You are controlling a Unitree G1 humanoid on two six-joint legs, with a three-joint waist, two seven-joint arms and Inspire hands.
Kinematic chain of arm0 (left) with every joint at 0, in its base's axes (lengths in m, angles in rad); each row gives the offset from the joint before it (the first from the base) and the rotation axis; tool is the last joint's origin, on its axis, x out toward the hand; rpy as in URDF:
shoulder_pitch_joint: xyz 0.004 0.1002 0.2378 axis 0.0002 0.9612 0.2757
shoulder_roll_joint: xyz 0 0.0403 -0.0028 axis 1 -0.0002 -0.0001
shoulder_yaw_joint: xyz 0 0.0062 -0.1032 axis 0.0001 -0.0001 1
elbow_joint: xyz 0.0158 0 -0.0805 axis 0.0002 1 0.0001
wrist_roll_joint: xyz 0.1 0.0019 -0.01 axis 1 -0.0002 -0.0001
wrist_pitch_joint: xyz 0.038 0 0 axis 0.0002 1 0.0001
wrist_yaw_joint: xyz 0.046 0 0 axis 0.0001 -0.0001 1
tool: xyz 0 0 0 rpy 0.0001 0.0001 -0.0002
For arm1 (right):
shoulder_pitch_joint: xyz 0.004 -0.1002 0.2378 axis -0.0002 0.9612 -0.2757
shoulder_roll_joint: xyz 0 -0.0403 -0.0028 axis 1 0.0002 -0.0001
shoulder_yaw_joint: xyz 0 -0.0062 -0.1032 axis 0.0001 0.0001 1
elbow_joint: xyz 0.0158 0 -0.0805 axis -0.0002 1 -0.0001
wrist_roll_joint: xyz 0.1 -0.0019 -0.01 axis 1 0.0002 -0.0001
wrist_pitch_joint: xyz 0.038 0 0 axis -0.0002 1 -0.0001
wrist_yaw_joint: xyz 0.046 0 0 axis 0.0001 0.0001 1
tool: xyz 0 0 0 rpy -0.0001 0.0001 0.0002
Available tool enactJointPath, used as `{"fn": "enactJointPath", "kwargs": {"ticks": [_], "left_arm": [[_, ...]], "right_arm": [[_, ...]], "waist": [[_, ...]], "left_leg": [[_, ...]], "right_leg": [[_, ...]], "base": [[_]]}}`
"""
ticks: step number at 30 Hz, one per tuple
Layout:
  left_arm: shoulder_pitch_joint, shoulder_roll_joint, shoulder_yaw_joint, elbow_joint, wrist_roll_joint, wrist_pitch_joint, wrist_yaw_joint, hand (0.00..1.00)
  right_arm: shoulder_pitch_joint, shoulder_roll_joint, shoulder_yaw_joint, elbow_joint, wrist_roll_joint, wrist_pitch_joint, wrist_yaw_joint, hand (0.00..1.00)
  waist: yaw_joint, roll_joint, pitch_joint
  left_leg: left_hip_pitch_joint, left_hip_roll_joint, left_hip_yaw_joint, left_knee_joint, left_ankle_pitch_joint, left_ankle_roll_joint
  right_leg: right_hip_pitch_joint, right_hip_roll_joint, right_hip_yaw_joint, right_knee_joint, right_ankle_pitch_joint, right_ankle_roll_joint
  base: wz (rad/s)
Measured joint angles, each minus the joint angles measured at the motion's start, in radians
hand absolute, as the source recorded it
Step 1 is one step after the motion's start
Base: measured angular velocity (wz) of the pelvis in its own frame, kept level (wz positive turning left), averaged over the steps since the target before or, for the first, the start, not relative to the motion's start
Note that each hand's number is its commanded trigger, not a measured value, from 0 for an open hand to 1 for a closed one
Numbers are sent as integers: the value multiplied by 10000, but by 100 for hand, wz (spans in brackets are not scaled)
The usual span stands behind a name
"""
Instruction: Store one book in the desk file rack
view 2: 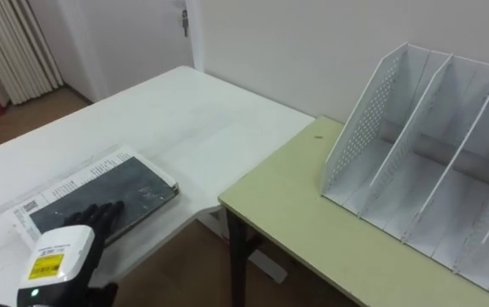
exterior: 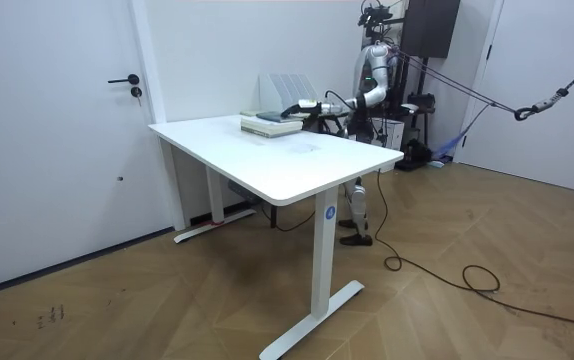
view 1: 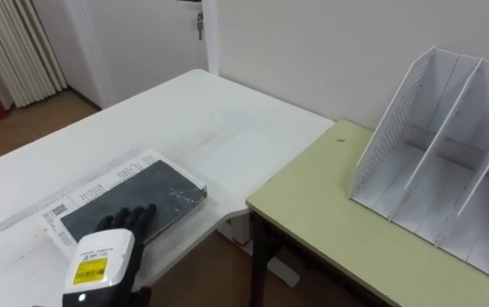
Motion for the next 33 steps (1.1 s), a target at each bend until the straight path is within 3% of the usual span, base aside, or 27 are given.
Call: {"fn": "enactJointPath", "kwargs": {"ticks": [7, 15, 19, 28, 33], "left_arm": [[-485, -182, 224, 293, -6, 11, 289, 100], [-829, 32, 42, 205, -11, 282, 560, 100], [-810, 27, 67, 181, 3, 370, 562, 100], [-736, 4, 34, 44, 75, 371, 754, 100], [-723, 10, 32, -209, -594, 162, 794, 100]], "right_arm": [[-1, 22, 70, -99, -71, 170, -117, 0], [-56, 23, 420, -156, -63, 195, -271, 0], [-20, 1, 392, -168, -51, 371, -267, 0], [-24, 13, 405, -309, 53, 378, -492, 0], [-164, 50, 704, -504, -7, 198, -456, 0]], "waist": [[100, -79, -23], [202, -210, -46], [198, -191, -38], [211, -134, -44], [234, -106, -61]], "left_leg": [[77, 17, 89, 1, 11, -15], [76, 10, 164, -6, 11, -13], [72, 14, 183, -8, 10, -13], [69, 27, 195, -66, 9, -13], [-149, 31, 195, 29, 10, -13]], "right_leg": [[-8, 24, 100, 10, -27, -17], [-7, 19, 196, -6, -24, -12], [-6, 27, 213, -19, -27, -15], [-22, 39, 188, -27, -27, -13], [-211, 21, 152, -8, -4, -13]], "base": [[-4], [-2], [-1], [0], [1]]}}
